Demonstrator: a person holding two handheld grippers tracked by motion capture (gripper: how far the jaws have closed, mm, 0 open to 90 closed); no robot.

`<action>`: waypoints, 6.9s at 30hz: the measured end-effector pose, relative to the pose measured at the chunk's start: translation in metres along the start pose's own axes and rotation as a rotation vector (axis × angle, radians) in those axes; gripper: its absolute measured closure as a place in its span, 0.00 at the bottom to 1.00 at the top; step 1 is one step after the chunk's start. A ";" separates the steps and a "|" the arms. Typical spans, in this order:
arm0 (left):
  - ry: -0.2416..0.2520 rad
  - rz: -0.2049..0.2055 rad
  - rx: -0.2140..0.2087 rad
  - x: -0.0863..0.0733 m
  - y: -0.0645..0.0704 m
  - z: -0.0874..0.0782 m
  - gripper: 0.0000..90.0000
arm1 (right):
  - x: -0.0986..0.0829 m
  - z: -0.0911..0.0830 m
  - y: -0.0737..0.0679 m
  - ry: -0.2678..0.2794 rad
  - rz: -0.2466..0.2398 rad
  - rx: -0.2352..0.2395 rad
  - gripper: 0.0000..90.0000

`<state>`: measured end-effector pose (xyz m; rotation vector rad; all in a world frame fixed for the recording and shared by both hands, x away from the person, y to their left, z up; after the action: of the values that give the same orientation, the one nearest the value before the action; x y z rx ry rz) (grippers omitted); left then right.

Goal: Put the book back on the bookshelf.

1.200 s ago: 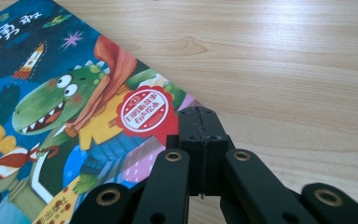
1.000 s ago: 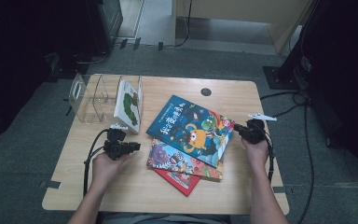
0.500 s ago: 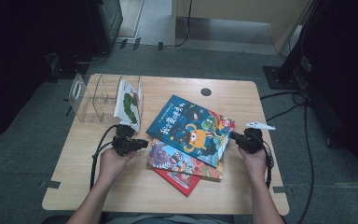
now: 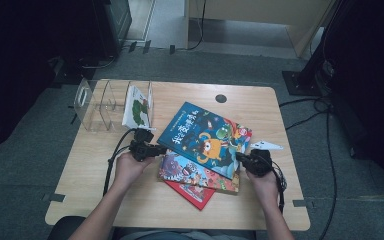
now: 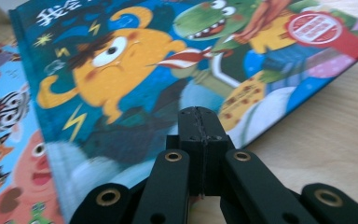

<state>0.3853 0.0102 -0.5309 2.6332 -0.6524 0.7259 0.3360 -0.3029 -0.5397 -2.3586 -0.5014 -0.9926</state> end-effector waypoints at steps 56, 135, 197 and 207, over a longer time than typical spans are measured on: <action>0.045 -0.028 0.062 0.002 -0.016 -0.011 0.99 | -0.018 0.015 -0.050 -0.112 -0.088 0.137 1.00; -0.003 -0.126 -0.020 0.016 -0.011 -0.003 0.51 | 0.034 0.013 0.079 -0.021 0.091 -0.062 1.00; -0.132 -0.136 -0.106 0.070 0.019 -0.059 0.57 | 0.041 0.028 0.056 -0.070 0.003 0.022 1.00; -0.108 -0.124 -0.148 0.095 0.032 -0.079 0.64 | 0.042 0.046 0.033 -0.076 -0.054 0.092 1.00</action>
<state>0.4102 -0.0155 -0.4086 2.5630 -0.5438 0.4835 0.4057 -0.2959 -0.5463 -2.3178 -0.6296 -0.8871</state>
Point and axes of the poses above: each handheld gripper's, and its own axes: z roughly forward along the jaws, x roughly out of its top, y roughly to its right, the point moved 7 cm from there along z, roughly forward along the jaws, and after that the axes turned 11 degrees about x, right-handed, at the moved point
